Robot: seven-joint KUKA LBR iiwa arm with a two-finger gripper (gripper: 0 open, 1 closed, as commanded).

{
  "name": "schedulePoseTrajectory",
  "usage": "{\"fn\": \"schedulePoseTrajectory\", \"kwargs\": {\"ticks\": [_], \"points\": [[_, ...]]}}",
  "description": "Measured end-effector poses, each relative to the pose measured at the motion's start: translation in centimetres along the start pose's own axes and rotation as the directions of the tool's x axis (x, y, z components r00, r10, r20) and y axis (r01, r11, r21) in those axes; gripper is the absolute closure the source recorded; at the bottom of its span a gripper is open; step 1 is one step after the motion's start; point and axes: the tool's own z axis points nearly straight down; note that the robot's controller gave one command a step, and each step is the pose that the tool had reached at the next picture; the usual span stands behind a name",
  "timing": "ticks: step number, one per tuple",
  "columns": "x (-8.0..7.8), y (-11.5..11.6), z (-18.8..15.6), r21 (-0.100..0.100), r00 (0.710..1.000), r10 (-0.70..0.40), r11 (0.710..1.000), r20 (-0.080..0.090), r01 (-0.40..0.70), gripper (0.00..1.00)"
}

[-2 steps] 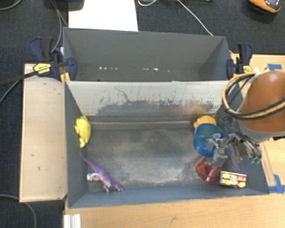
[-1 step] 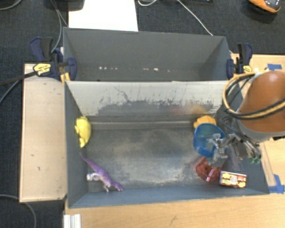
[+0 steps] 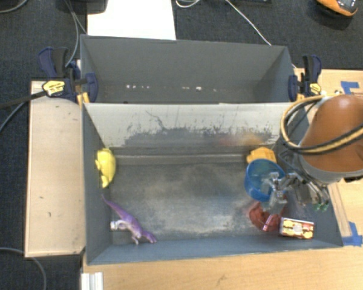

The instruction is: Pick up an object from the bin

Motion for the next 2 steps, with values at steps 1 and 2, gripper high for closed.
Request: {"fn": "schedulePoseTrajectory", "kwargs": {"ticks": [1, 2], "points": [[0.0, 0.0, 0.3, -0.001, 1.000, 0.006, 1.000, -0.002, -0.006, 1.00], [-0.4, -1.8, 1.0, 0.000, 0.998, 0.056, 0.998, 0.004, -0.056, 1.00]]}}
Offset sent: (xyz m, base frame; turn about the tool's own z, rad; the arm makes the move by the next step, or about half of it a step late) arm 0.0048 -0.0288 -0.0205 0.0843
